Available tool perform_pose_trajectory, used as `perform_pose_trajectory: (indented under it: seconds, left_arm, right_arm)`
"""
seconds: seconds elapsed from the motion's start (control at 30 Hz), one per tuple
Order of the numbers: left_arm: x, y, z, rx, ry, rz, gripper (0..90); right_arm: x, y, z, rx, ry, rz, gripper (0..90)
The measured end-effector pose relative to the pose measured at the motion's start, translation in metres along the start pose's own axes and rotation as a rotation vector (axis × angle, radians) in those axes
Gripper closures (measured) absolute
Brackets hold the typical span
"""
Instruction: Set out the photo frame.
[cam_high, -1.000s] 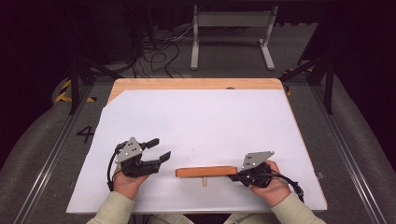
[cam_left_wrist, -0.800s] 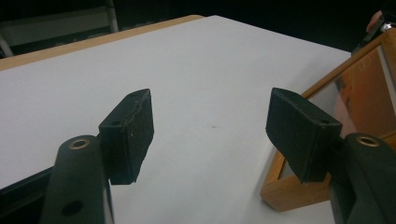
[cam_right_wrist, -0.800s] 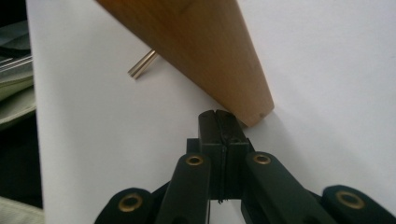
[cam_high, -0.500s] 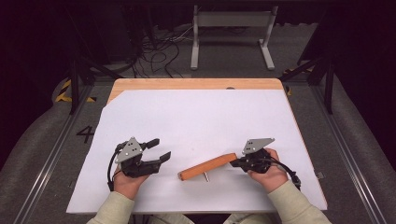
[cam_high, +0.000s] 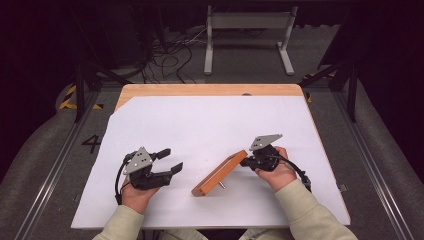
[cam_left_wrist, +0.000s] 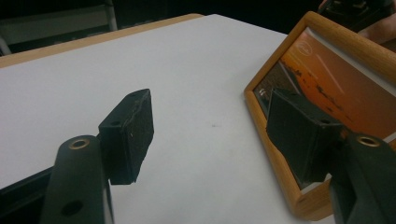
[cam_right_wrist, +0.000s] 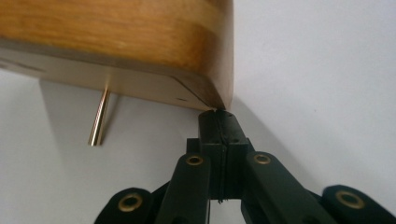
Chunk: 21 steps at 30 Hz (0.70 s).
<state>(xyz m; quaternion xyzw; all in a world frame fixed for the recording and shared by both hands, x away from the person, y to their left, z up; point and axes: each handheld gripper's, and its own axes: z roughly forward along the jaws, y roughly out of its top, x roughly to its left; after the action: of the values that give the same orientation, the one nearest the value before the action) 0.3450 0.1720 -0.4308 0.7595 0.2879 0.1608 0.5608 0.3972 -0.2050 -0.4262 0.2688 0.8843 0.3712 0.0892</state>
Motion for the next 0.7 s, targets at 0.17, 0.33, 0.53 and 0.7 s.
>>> perform_pose_trajectory:
  seconds: [0.17,0.33,0.53,0.7]
  left_arm:
    - [0.000,0.000,0.001,0.003,0.001,0.001,32.4]
    - [0.000,0.000,0.001,0.003,-0.001,0.000,32.5]
    - [0.000,-0.001,0.001,0.004,-0.005,0.001,32.5]
    - [0.000,-0.001,0.002,0.006,-0.007,0.000,32.5]
  right_arm:
    - [-0.005,0.012,0.009,0.012,-0.016,0.000,90.0]
    - [-0.008,0.024,0.019,0.015,-0.023,-0.002,90.0]
    - [-0.012,0.031,0.026,0.011,-0.036,0.000,90.0]
    - [-0.016,0.031,0.027,-0.003,-0.036,0.011,90.0]
